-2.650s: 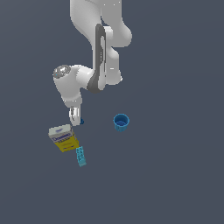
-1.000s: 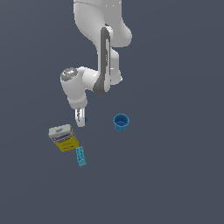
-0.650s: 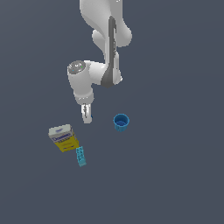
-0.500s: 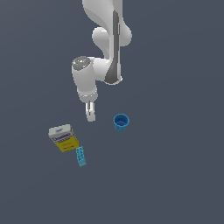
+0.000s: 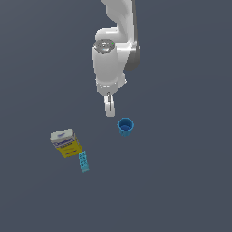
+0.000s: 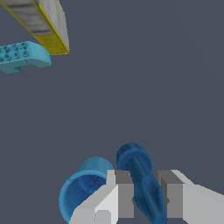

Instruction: Pick up a designated object from a clutter of objects.

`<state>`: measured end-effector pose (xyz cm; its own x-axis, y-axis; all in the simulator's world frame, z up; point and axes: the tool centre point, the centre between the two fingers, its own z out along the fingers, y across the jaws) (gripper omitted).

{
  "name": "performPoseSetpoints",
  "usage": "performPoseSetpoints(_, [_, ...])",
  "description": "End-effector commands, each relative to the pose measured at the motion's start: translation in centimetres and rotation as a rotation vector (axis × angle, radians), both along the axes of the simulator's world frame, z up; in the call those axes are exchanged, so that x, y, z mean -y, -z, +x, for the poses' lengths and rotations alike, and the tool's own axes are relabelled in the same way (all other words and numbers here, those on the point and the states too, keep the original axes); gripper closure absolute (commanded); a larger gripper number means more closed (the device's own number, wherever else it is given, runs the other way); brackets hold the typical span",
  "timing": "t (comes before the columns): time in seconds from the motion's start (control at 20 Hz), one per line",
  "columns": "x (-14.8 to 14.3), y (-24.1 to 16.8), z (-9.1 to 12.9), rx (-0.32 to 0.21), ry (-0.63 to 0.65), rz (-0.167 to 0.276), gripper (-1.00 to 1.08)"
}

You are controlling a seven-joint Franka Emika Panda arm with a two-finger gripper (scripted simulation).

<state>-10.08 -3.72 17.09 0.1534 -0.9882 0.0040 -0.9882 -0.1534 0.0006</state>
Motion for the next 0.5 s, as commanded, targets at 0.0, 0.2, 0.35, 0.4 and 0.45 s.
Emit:
performPoseSetpoints(0.0, [-2.1, -1.8, -0.1, 0.0, 0.001, -0.003, 1.08])
performPoseSetpoints(0.2, [-5.9, -4.8, -0.2, 0.0, 0.001, -0.004, 1.08])
performPoseSetpoints(0.35, [-8.8, -7.2, -0.3, 0.0, 0.001, -0.004, 1.08])
performPoseSetpoints(0.4, [-9.8, -7.9, -0.3, 0.0, 0.001, -0.004, 1.08])
performPoseSetpoints(0.45, [-10.7, -8.7, -0.4, 0.0, 0.0, -0.004, 1.08])
